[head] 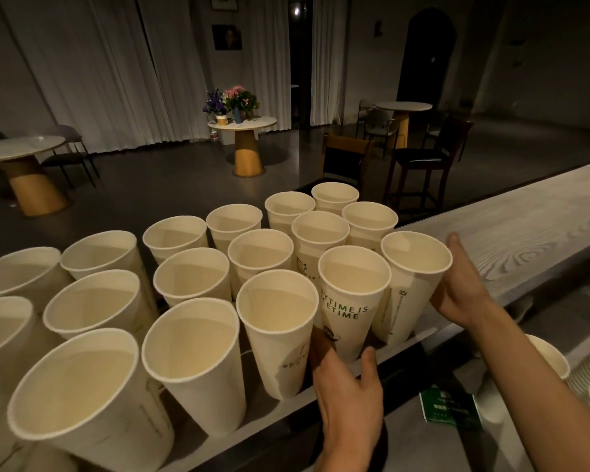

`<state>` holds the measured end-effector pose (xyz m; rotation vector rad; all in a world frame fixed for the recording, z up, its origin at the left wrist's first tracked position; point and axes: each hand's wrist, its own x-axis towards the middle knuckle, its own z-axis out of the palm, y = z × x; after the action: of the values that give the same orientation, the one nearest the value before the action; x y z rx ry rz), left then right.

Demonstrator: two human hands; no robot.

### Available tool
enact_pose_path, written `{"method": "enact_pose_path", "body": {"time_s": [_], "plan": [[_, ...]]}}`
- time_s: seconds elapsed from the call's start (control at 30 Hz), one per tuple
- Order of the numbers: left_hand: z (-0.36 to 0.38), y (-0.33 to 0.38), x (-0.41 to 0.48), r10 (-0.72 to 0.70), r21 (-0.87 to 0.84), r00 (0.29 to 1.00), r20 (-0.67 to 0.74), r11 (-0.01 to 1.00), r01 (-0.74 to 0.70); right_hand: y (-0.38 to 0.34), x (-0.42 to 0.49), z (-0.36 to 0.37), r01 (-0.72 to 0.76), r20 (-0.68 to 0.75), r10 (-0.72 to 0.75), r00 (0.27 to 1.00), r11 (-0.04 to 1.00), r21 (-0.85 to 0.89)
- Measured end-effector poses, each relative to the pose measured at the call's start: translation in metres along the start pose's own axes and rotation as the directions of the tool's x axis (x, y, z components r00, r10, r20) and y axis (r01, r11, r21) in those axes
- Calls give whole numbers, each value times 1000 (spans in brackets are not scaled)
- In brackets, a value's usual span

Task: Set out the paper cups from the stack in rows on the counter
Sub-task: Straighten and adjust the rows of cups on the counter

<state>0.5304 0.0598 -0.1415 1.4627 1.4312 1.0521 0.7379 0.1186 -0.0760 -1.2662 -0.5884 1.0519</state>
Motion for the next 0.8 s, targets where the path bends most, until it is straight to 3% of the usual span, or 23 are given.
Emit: {"method": "enact_pose_path", "body": {"time_s": [0.2, 0.33, 0.4, 0.5, 0.57, 0.67, 0.8], "plan": [[-20, 12, -17, -91, 87, 981, 174, 993, 76, -2, -32, -27, 196, -175, -183, 967, 979, 59], [-34, 17, -38, -82, 88, 952, 296, 994, 58, -1, -77, -19, 398, -429, -339, 837, 916, 53], [-41, 12, -50, -85, 92, 939, 332, 994, 57, 3, -106, -5, 462, -478, -388, 788, 886, 44], [-59, 3, -67, -50, 91, 957, 286, 996, 24, 27, -154, 24, 507, -346, -505, 791, 857, -93], [-71, 0, -74, -35, 90, 982, 187, 996, 19, 49, -177, 44, 491, -201, -508, 837, 861, -132], [-86, -9, -79, -23, 100, 1000, 16, 995, 22, 82, -190, 66, 339, 65, -333, 941, 913, -227], [-88, -13, -78, -93, 92, 994, 58, 992, 87, 99, -187, 87, 178, 226, -95, 970, 907, -382]]}}
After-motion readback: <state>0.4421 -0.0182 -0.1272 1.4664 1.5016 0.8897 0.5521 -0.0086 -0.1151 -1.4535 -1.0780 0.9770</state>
